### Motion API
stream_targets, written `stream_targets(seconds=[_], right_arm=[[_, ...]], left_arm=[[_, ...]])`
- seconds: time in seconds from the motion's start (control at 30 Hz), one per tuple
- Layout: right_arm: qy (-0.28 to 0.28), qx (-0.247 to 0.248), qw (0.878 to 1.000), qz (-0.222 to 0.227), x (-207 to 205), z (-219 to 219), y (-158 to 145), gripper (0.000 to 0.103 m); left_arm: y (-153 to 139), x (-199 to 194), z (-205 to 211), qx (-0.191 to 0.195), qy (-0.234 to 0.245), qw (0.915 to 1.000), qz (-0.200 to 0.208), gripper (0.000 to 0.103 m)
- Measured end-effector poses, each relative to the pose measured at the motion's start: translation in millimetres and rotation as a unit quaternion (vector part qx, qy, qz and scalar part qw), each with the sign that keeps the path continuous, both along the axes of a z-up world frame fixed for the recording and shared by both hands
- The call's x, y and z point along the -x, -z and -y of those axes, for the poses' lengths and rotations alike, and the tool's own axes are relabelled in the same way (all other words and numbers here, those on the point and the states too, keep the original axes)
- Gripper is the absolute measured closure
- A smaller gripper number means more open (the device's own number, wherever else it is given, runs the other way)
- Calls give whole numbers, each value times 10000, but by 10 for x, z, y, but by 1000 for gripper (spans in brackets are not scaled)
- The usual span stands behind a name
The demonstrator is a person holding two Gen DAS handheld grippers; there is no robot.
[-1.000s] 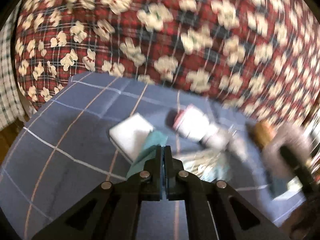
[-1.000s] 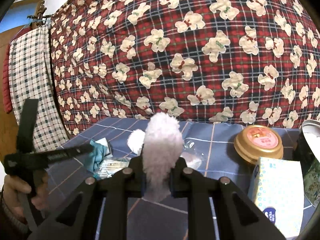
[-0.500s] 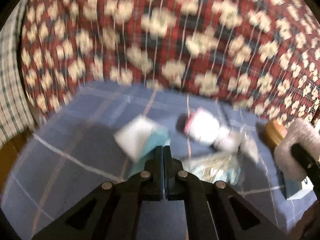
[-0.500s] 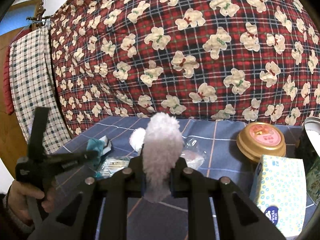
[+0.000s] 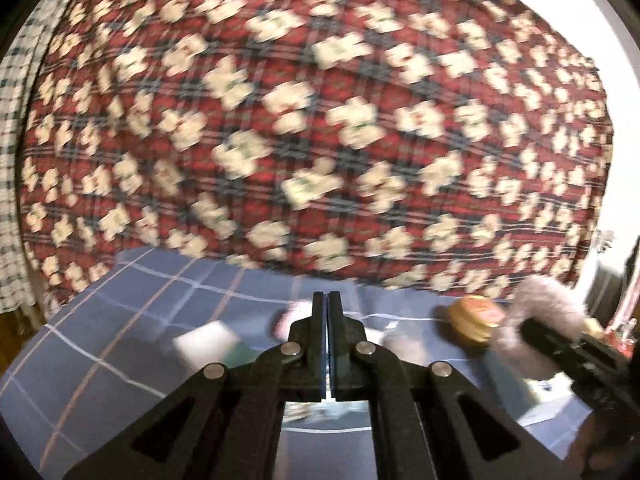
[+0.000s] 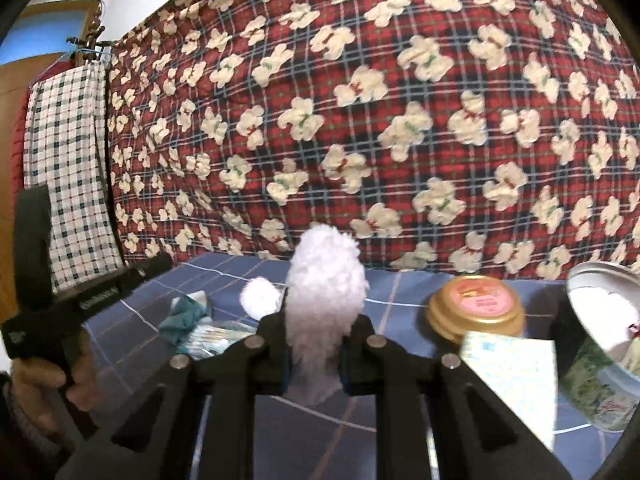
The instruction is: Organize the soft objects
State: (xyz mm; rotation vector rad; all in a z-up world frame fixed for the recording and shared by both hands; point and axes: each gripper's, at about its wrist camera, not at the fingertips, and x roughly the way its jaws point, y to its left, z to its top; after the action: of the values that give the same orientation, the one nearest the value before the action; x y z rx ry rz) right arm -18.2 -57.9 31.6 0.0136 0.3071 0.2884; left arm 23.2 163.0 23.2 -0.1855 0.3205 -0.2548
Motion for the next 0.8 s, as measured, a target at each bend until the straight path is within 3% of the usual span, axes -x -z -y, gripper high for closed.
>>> stream_targets(seconds=[0.27,0.43,0.6,0.63,0.7,0.8], right_arm=[[250,310,9990,194,197,353,-1,86],[270,164,9993,199,233,498,-29,86],[172,17,9995,251,274,523,-75,86],[146,18,9996,247,278,508,-75,86],[122,74,9996,244,283,478,-68,86],[114,97,9996,242,289,470,-61,86]], left_arm=[[-137,294,358,-165,340,9991,200,102],[-182,410,-113,-61,-142,9999,6,102],[-312,583,-477,-282,-553,9980,93,102],[-316,542,-510,-305,-615,9976,-48,102],[-236,317,-517,-454,-614,9945,-719,101],[18,-21,-359,-976,-442,9843,-1400,101]])
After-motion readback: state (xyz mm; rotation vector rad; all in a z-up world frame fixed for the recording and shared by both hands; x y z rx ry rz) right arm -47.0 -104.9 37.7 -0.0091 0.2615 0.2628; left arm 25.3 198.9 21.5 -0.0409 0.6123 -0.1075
